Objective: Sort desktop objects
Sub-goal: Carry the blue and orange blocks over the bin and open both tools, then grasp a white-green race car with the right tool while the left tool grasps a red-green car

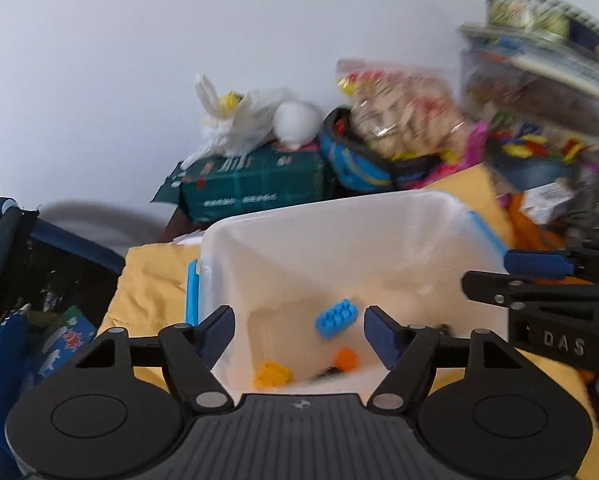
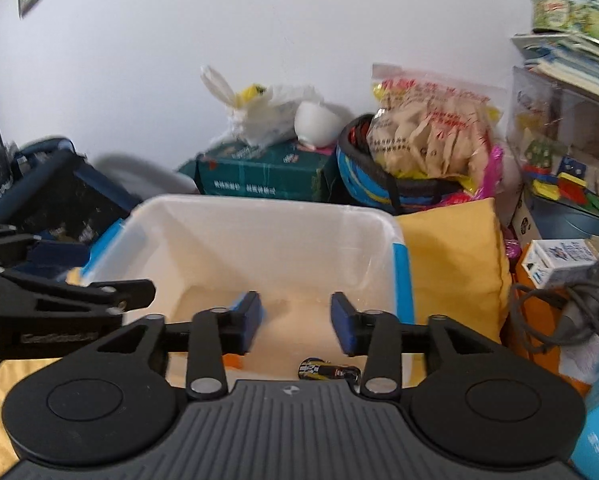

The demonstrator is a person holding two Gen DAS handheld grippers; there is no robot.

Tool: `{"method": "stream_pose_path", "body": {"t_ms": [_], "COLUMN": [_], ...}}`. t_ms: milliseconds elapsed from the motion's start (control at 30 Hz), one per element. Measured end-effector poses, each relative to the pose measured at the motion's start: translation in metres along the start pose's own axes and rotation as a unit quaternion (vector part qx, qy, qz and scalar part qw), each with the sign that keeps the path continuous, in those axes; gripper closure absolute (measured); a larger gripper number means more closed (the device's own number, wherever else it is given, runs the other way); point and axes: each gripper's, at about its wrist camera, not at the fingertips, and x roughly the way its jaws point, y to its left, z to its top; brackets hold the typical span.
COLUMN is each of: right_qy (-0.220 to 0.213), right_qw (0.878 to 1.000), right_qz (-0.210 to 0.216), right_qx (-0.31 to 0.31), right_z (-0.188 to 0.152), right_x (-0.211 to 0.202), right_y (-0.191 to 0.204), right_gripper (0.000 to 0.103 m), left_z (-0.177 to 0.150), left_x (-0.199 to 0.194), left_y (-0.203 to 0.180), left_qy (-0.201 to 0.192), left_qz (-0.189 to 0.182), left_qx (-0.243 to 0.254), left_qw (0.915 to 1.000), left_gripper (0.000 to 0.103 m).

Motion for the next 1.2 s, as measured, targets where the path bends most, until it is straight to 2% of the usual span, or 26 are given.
{"method": "stream_pose_path", "body": {"t_ms": [67, 133, 267, 400, 467, 600, 667, 800, 900, 1000, 1100, 1133, 1200], "right_qy": [-0.006, -0.004, 0.025, 0.059, 0.095, 0.133, 0.135, 0.121, 0.108, 0.12, 0.131, 0.136, 0.138], "right_qw": [1.0, 1.0, 0.999, 0.997, 0.994, 0.989, 0.989, 0.987, 0.982, 0.976, 0.975, 0.977, 0.982], "right_qz": [0.01, 0.014, 0.025, 0.025, 0.04, 0.047, 0.048, 0.028, 0.007, -0.012, -0.045, -0.049, -0.041], "right_qx": [-0.005, -0.008, -0.015, -0.044, -0.046, -0.033, -0.037, -0.101, -0.157, -0.183, -0.174, -0.157, -0.12], "right_z": [-0.009, -0.021, -0.062, -0.11, -0.136, -0.181, -0.192, -0.198, -0.2, -0.203, -0.205, -0.205, -0.205], "right_x": [-0.016, -0.029, -0.047, -0.06, -0.063, -0.074, -0.077, -0.078, -0.073, -0.064, -0.061, -0.062, -0.067], "right_y": [-0.001, 0.0, 0.004, 0.014, 0.02, 0.034, 0.042, 0.054, 0.066, 0.072, 0.065, 0.058, 0.045], "right_gripper": [0.047, 0.045, 0.044, 0.044, 0.045, 0.048, 0.056, 0.061, 0.064, 0.071, 0.08, 0.085, 0.085], "left_z": [-0.014, -0.034, -0.084, -0.138, -0.162, -0.193, -0.201, -0.208, -0.208, -0.208, -0.209, -0.209, -0.209], "left_x": [-0.017, -0.031, -0.05, -0.061, -0.067, -0.076, -0.077, -0.08, -0.082, -0.082, -0.078, -0.077, -0.075], "left_y": [0.003, 0.009, 0.018, 0.006, -0.003, -0.022, -0.031, -0.043, -0.045, -0.045, -0.048, -0.05, -0.055], "left_qy": [-0.003, 0.005, 0.035, 0.073, 0.09, 0.117, 0.125, 0.121, 0.125, 0.122, 0.119, 0.118, 0.111], "left_qz": [-0.011, -0.019, -0.053, -0.061, -0.071, -0.101, -0.116, -0.099, -0.103, -0.099, -0.099, -0.102, -0.107], "left_qx": [-0.004, -0.017, -0.039, -0.005, 0.015, 0.048, 0.075, 0.114, 0.112, 0.108, 0.113, 0.119, 0.144], "left_qw": [0.9999, 0.9997, 0.9972, 0.9955, 0.9933, 0.9868, 0.9825, 0.9811, 0.9803, 0.9817, 0.9815, 0.9805, 0.9775], "left_gripper": [0.028, 0.028, 0.028, 0.028, 0.028, 0.028, 0.028, 0.028, 0.028, 0.028, 0.028, 0.028, 0.028]}}
